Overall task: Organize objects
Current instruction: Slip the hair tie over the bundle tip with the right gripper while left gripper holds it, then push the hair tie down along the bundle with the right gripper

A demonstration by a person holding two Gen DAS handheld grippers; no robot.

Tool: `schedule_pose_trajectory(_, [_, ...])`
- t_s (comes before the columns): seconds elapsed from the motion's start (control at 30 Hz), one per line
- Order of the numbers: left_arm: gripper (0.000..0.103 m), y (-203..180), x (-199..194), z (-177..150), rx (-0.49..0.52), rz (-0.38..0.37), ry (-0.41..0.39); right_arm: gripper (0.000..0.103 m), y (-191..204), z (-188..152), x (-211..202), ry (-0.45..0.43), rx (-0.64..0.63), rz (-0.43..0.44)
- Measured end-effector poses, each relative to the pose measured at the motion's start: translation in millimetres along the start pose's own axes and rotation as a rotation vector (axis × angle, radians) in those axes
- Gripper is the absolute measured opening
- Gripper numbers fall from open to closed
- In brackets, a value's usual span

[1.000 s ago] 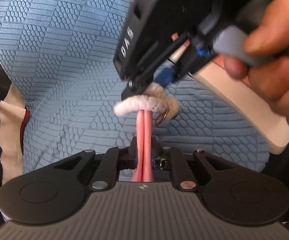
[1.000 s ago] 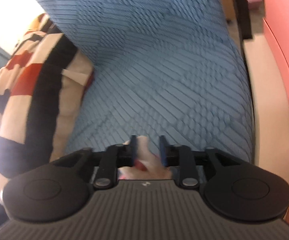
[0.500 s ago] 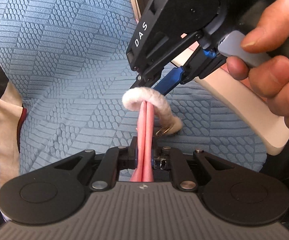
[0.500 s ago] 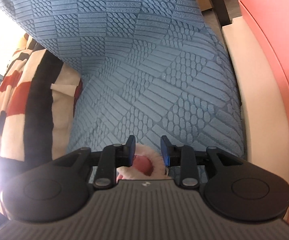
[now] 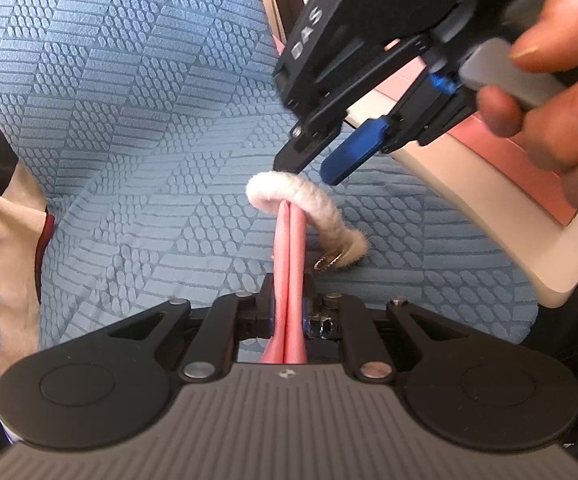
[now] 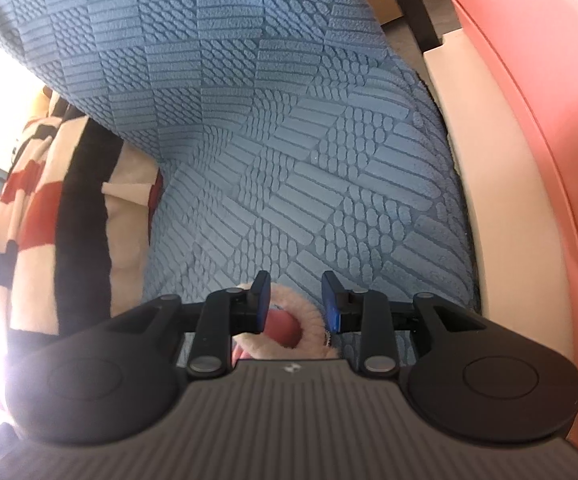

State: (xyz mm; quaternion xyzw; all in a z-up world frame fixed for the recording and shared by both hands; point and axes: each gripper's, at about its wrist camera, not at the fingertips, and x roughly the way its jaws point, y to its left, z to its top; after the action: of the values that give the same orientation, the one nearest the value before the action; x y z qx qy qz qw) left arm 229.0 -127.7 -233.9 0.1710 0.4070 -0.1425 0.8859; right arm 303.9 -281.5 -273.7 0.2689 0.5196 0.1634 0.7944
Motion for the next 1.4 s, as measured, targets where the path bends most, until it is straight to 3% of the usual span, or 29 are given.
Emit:
schedule_pose_trajectory(0.33, [0.013, -6, 3, -1, 0.022, 0.015, 0.013, 0.028, -2, -2, -14, -0.045, 0.034, 0.028])
schedule_pose_trajectory(0.47, [0.013, -8, 3, -2, 0.035, 0.022, 0.011, 0.028, -4, -4, -11, -0.014, 0.073, 0.080])
schedule_pose_trajectory(0.6, [0.013, -13, 2, -3, 0.065, 0.038, 0.004, 0.028, 0, -8, 1, 0.029, 0.064, 0.071])
schedule_pose_trajectory(0.73, [0.012, -19, 1, -3, 0.095, 0.082, -0.002, 0.023, -7, -7, 8, 0.054, 0.116, 0.071])
schedule_pose_trajectory(0.83, [0.012, -28, -4, -4, 0.170, 0.162, -0.041, 0.019, -12, -8, 1, 0.046, 0.172, 0.111])
schedule_pose_trajectory(1.03, [0.011, -41, -14, -7, 0.289, 0.258, -0.117, 0.019, -5, -3, -14, 0.017, 0.151, 0.159])
schedule_pose_trajectory(1.4, [0.010, -54, -16, -14, 0.405, 0.327, -0.161, 0.019, -6, 6, 3, 0.061, 0.176, 0.164])
